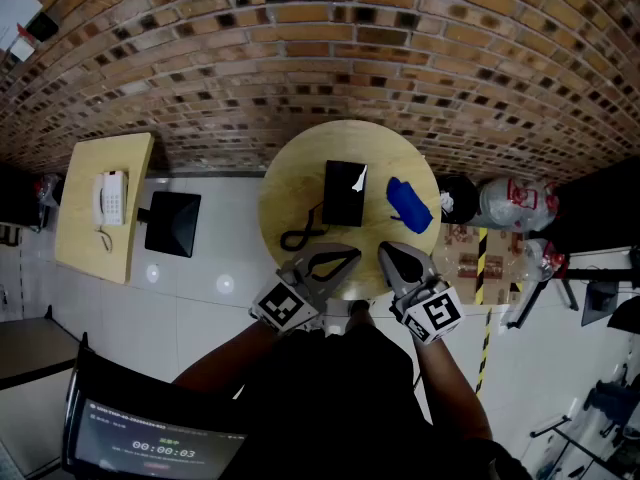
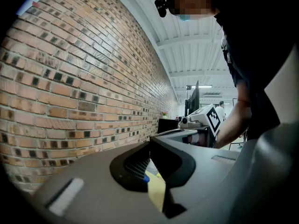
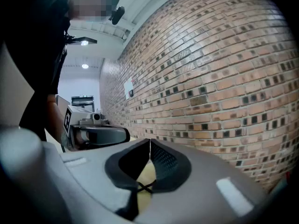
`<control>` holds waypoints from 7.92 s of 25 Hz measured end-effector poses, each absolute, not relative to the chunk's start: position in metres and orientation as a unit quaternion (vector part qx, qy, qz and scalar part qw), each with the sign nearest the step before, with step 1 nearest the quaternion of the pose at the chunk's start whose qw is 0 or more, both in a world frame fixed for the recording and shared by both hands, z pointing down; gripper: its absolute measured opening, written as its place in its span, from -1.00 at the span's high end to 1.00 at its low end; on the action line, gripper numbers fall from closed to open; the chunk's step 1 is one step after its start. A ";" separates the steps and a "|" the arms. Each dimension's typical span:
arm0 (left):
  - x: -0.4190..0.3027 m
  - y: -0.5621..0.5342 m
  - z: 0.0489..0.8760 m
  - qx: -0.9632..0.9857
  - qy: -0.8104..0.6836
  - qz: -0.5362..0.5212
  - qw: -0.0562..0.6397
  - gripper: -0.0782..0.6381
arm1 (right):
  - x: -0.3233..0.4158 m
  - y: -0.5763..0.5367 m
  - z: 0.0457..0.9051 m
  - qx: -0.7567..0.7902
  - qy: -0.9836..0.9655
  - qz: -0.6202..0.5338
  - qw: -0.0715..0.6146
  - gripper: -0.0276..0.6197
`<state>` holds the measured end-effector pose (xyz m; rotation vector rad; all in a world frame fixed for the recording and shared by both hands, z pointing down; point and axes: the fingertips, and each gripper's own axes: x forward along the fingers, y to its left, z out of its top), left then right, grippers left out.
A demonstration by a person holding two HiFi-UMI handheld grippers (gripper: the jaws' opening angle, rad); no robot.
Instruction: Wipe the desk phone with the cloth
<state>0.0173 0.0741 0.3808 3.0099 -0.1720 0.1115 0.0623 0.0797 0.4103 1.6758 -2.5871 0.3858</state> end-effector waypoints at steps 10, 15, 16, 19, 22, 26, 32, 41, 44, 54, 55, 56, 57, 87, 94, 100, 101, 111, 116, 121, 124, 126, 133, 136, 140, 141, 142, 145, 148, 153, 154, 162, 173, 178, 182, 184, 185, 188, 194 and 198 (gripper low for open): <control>0.069 0.061 0.399 0.995 -0.049 0.058 0.062 0.73 | 0.135 0.049 0.481 0.535 -0.823 0.183 0.059 0.85; 0.088 0.054 0.407 0.994 -0.061 0.065 0.066 0.73 | 0.178 0.028 0.544 0.538 -0.807 0.216 0.115 0.61; 0.092 0.053 0.410 0.993 -0.063 0.067 0.068 0.73 | 0.186 0.024 0.557 0.537 -0.804 0.220 0.130 0.56; 0.101 0.049 0.414 0.992 -0.071 0.073 0.073 0.73 | 0.205 0.015 0.602 0.529 -0.795 0.237 0.183 0.36; 0.109 0.046 0.420 0.991 -0.081 0.078 0.075 0.73 | 0.219 0.007 0.643 0.513 -0.788 0.253 0.229 0.27; 0.118 0.042 0.429 0.989 -0.091 0.087 0.078 0.73 | 0.235 -0.006 0.680 0.503 -0.781 0.265 0.257 0.16; 0.126 0.040 0.443 0.985 -0.100 0.105 0.092 0.73 | 0.246 -0.026 0.725 0.483 -0.775 0.297 0.278 0.06; 0.124 0.037 0.445 0.981 -0.123 0.105 0.103 0.73 | 0.243 -0.028 0.755 0.444 -0.776 0.306 0.328 0.07; 0.122 0.036 0.444 0.982 -0.127 0.100 0.102 0.73 | 0.245 -0.029 0.754 0.449 -0.772 0.306 0.329 0.19; 0.109 0.038 0.449 0.979 -0.139 0.106 0.106 0.73 | 0.235 -0.037 0.736 0.454 -0.781 0.302 0.305 0.61; 0.106 0.036 0.447 0.979 -0.142 0.103 0.102 0.73 | 0.228 -0.042 0.727 0.452 -0.787 0.296 0.298 0.61; 0.103 0.035 0.445 0.980 -0.146 0.100 0.096 0.73 | 0.221 -0.048 0.718 0.450 -0.794 0.289 0.290 0.61; 0.100 0.033 0.443 0.980 -0.150 0.097 0.091 0.73 | 0.214 -0.055 0.709 0.448 -0.800 0.280 0.283 0.61; -0.004 0.011 0.440 0.969 -0.212 0.069 0.103 0.73 | 0.064 -0.078 0.691 0.329 -0.862 0.142 0.359 0.61; -0.005 0.016 0.441 0.970 -0.205 0.072 0.106 0.73 | 0.042 -0.025 0.711 0.293 -0.865 0.160 0.374 0.61; -0.008 0.018 0.444 0.970 -0.204 0.073 0.106 0.73 | 0.034 -0.008 0.719 0.285 -0.866 0.177 0.370 0.61; -0.008 0.018 0.445 0.971 -0.204 0.075 0.104 0.73 | 0.034 -0.009 0.718 0.287 -0.867 0.178 0.365 0.61; -0.021 0.023 0.447 0.967 -0.224 0.068 0.104 0.73 | 0.056 -0.123 0.658 0.350 -0.872 0.124 0.318 0.61; -0.032 0.025 0.451 0.962 -0.244 0.072 0.105 0.73 | 0.059 -0.169 0.655 0.350 -0.868 0.100 0.338 0.61; -0.039 0.027 0.452 0.957 -0.261 0.066 0.110 0.73 | 0.051 -0.154 0.665 0.328 -0.872 0.084 0.354 0.61; -0.043 0.026 0.450 0.956 -0.262 0.066 0.112 0.73 | 0.040 -0.130 0.674 0.306 -0.873 0.084 0.369 0.61; -0.046 0.025 0.447 0.957 -0.260 0.066 0.113 0.73 | 0.030 -0.113 0.680 0.290 -0.875 0.085 0.380 0.61; -0.046 0.029 0.448 0.958 -0.253 0.064 0.121 0.73 | 0.001 -0.058 0.702 0.253 -0.878 0.104 0.392 0.61; -0.046 0.032 0.452 0.958 -0.249 0.068 0.121 0.73 | -0.008 -0.039 0.710 0.243 -0.878 0.115 0.397 0.61; -0.046 0.036 0.453 0.960 -0.245 0.067 0.120 0.73 | -0.013 -0.028 0.717 0.242 -0.877 0.125 0.397 0.61; -0.047 0.037 0.453 0.960 -0.244 0.066 0.118 0.73 | -0.014 -0.027 0.718 0.242 -0.877 0.127 0.395 0.61; -0.049 0.038 0.453 0.960 -0.244 0.067 0.118 0.73 | -0.014 -0.027 0.718 0.243 -0.877 0.128 0.395 0.61; -0.051 0.040 0.454 0.960 -0.243 0.066 0.121 0.73 | -0.013 -0.028 0.717 0.247 -0.874 0.130 0.397 0.61; -0.053 0.042 0.454 0.960 -0.242 0.064 0.124 0.73 | -0.010 -0.029 0.709 0.257 -0.876 0.131 0.387 0.61; -0.049 0.040 0.446 0.965 -0.230 0.059 0.115 0.73 | 0.013 -0.042 0.686 0.306 -0.872 0.131 0.358 0.61; -0.047 0.040 0.445 0.966 -0.226 0.058 0.113 0.73 | 0.021 -0.046 0.681 0.319 -0.869 0.132 0.354 0.61; -0.015 0.040 0.443 0.973 -0.186 0.061 0.118 0.73 | 0.130 -0.071 0.669 0.448 -0.819 0.175 0.313 0.61; 0.022 0.040 0.460 0.977 -0.155 0.082 0.122 0.73 | 0.238 -0.045 0.730 0.514 -0.746 0.257 0.336 0.61; 0.034 0.038 0.463 0.977 -0.149 0.084 0.128 0.73 | 0.243 -0.037 0.752 0.509 -0.736 0.291 0.339 0.61; 0.038 0.036 0.465 0.978 -0.146 0.086 0.125 0.73 | 0.243 -0.039 0.755 0.513 -0.736 0.329 0.295 0.59; 0.038 0.035 0.463 0.977 -0.146 0.088 0.129 0.73 | 0.241 -0.040 0.751 0.514 -0.738 0.330 0.288 0.58; 0.038 0.035 0.462 0.976 -0.146 0.089 0.133 0.73 | 0.240 -0.040 0.749 0.514 -0.739 0.329 0.287 0.58; 0.043 0.033 0.464 0.977 -0.142 0.088 0.133 0.73 | 0.241 -0.040 0.752 0.517 -0.735 0.331 0.288 0.56; 0.044 0.030 0.463 0.977 -0.140 0.085 0.137 0.73 | 0.245 -0.040 0.747 0.526 -0.729 0.330 0.288 0.39; 0.042 0.031 0.458 0.979 -0.134 0.082 0.132 0.73 | 0.250 -0.044 0.721 0.543 -0.732 0.303 0.277 0.38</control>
